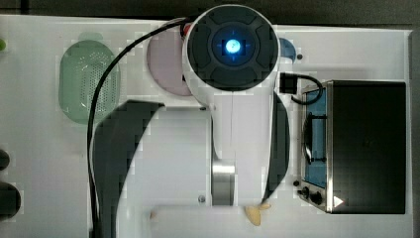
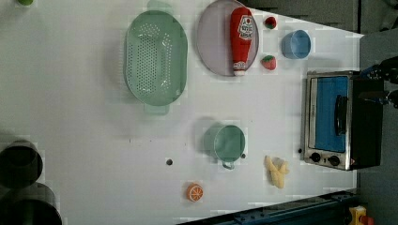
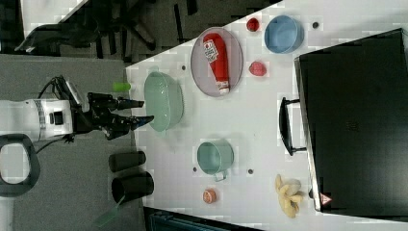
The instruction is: Flap open oven.
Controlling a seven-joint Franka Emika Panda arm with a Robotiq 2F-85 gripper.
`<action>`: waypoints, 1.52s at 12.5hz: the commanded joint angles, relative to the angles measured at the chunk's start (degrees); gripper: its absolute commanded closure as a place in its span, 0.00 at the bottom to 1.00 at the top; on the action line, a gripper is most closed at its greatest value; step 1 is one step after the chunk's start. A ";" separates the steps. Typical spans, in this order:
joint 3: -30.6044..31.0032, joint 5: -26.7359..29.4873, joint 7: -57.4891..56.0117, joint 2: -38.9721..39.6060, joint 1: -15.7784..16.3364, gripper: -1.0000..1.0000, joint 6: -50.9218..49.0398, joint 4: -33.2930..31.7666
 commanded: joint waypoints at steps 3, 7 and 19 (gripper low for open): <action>-3.28 -0.20 -1.84 -16.62 -1.40 0.00 -4.20 -11.67; -3.30 -0.20 -1.83 -16.62 -1.41 0.00 -4.19 -11.68; -8.35 -0.26 -15.13 -15.48 -3.16 0.83 -3.62 -14.63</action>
